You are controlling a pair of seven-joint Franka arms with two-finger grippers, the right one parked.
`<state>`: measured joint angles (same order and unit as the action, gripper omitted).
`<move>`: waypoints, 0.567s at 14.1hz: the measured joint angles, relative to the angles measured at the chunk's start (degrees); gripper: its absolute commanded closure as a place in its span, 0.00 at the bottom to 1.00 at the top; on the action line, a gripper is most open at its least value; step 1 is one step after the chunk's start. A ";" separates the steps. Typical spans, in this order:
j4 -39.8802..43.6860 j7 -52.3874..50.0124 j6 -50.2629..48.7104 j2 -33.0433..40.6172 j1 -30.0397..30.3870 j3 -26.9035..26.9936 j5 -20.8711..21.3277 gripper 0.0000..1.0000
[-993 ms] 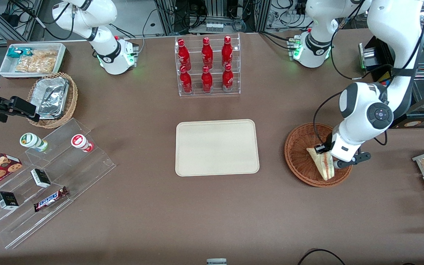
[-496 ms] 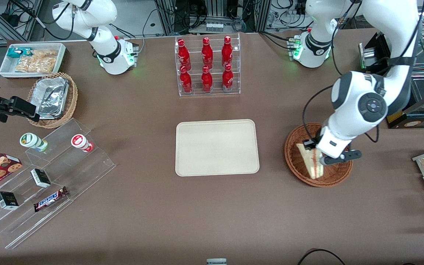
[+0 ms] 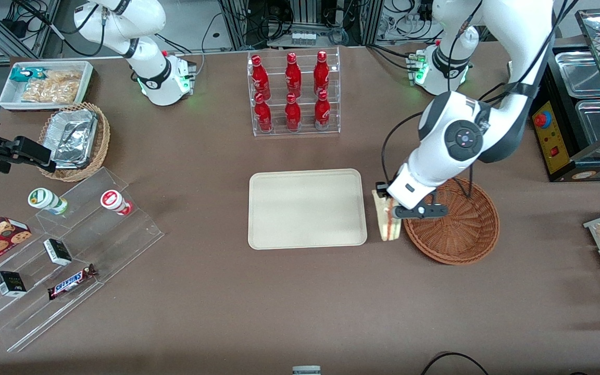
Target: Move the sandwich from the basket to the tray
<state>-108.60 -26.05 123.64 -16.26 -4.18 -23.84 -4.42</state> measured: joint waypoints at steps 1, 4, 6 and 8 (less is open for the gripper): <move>0.18 0.00 0.58 -0.79 -1.29 -0.07 -0.12 0.86; 1.56 -1.79 1.32 -3.09 -4.72 -0.17 -0.28 0.86; 3.50 -3.06 1.38 -4.91 -6.74 -0.20 -0.28 0.85; 5.43 -3.64 1.51 -7.36 -8.95 -0.17 -0.21 0.85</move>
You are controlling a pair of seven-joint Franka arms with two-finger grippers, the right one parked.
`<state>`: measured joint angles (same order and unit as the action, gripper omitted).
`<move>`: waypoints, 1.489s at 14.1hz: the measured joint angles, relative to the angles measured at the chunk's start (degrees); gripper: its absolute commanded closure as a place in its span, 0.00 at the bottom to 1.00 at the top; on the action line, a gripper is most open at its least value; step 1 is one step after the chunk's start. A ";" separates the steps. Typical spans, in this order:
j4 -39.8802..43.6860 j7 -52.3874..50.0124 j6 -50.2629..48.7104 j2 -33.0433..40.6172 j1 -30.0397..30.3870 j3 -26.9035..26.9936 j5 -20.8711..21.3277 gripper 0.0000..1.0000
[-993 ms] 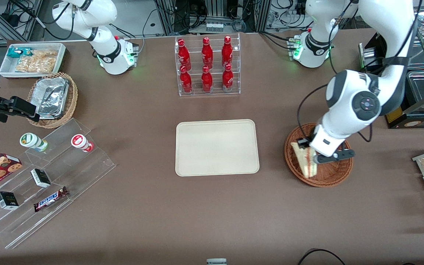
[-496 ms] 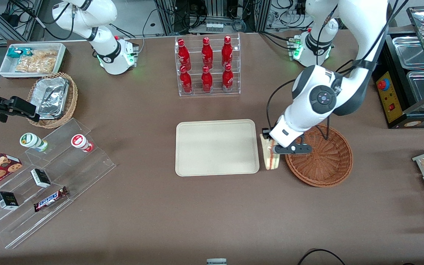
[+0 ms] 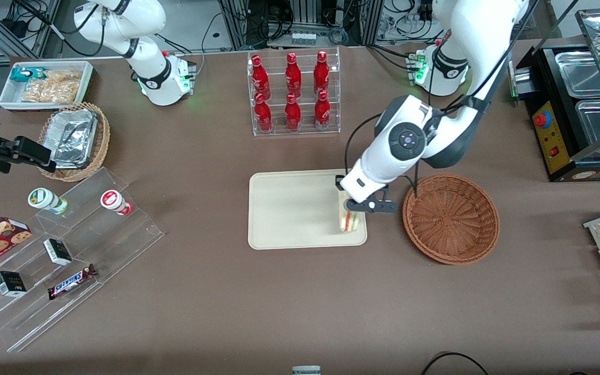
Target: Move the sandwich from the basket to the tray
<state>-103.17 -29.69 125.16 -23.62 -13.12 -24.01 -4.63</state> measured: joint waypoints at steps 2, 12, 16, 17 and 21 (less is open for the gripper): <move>2.23 -1.62 0.39 -3.06 -2.83 0.24 1.05 0.85; 10.75 -18.23 0.82 -13.72 -10.05 0.41 16.10 0.80; 12.85 -19.29 0.82 -15.79 -11.25 0.45 16.95 0.74; 13.32 -19.62 0.82 -16.35 -11.45 0.46 16.99 0.70; 14.33 -20.20 0.83 -17.91 -11.64 0.48 17.28 0.40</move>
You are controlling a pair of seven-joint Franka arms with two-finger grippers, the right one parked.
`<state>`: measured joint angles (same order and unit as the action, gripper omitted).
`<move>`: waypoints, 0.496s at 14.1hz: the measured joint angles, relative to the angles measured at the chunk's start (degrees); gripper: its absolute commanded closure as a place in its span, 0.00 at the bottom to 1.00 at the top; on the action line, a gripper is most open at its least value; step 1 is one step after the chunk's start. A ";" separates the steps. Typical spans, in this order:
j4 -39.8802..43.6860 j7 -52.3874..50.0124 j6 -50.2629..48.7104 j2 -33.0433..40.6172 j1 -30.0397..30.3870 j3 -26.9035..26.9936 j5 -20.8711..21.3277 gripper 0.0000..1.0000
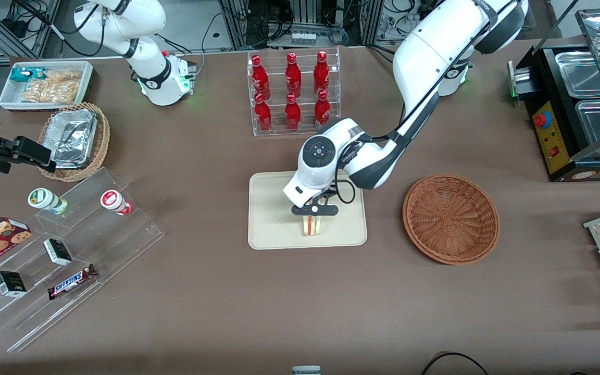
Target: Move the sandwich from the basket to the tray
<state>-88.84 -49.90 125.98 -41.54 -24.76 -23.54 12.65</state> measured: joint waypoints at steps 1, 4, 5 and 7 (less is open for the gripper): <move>0.11 -0.19 0.00 -0.19 -0.02 0.00 0.06 0.14; 0.55 -0.92 0.07 -0.34 -0.06 0.01 0.16 0.00; 0.75 -1.03 0.10 -0.33 -0.08 0.12 0.30 0.00; 1.36 -1.11 0.15 -0.06 -0.18 1.39 1.12 0.00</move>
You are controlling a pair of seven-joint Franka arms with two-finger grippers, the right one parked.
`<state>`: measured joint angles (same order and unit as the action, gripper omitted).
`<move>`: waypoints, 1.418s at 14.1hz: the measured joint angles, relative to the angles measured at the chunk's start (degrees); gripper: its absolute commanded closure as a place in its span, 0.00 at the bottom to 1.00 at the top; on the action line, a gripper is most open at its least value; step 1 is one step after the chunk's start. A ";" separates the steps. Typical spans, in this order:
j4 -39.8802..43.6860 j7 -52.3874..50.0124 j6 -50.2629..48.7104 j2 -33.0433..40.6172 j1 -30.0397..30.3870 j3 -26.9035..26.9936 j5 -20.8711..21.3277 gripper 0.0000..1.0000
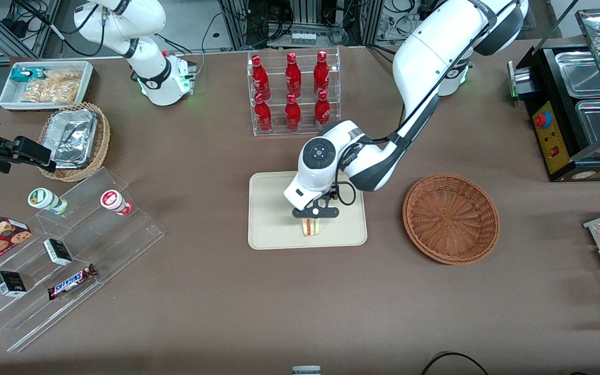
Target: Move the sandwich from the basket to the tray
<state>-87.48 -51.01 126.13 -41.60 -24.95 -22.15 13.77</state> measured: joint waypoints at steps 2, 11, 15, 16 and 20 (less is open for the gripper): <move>0.80 0.00 -0.01 1.43 0.00 1.93 0.39 0.00; 1.40 0.78 -14.52 15.92 2.43 7.65 -0.92 0.00; 1.43 12.67 -23.80 22.24 9.48 8.92 -5.88 0.00; 1.44 16.76 -25.87 23.81 12.12 9.26 -7.11 0.00; 1.44 34.05 -34.70 29.47 22.31 10.82 -10.17 0.00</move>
<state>-86.04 -16.96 91.43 -12.13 -2.63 -11.33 3.60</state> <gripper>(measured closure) 0.000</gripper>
